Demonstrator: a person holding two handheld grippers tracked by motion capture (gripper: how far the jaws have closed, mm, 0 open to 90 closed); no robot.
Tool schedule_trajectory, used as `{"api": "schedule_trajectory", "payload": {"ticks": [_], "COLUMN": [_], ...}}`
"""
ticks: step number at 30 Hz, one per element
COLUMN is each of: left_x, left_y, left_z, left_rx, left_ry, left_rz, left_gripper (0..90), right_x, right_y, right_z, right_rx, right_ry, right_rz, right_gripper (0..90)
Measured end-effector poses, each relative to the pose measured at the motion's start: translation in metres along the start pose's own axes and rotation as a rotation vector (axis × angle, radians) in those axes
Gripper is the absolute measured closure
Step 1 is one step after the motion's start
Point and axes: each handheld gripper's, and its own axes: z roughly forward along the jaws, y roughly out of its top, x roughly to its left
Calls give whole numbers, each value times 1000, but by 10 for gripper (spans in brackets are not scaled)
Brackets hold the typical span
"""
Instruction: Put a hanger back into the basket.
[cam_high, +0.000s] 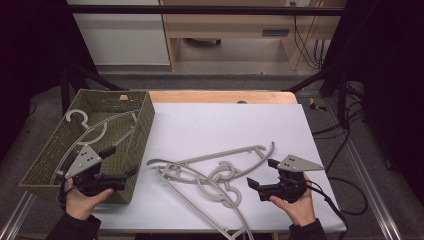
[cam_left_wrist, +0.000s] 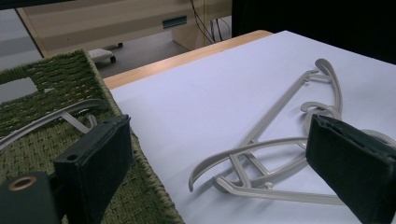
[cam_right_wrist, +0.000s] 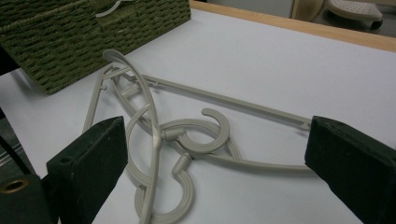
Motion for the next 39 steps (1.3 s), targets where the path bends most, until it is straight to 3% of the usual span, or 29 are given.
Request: {"api": "schedule_trajectory", "payload": {"ticks": [1,10,14,21,27,39], "left_x": [-1,-12,-16,-25,-28,-32], "left_y": [-1,-2,-4,-6,-6,-6], "left_z": [0,3,7,15,18,19], "left_rx": [1,14,23,51,61,66], "left_ry": [-17,-40,-57,-71,-84,-94], "left_rz": [-7,12,10,43,49,58], "left_gripper": [71,73,74,69,68,66], "right_x": [2,13,22,30,37,42], "right_y": [-1,-2,-4,-10,-15,-32], "right_z": [2,14,24,42,57,82], "right_rx": [6,52,90,165,261,434], "right_ry": [3,54,66,93,102,127], "right_rz": [0,-29,-37,-55,-91,-72], "right_gripper": [69,136,155,215,305,544]}}
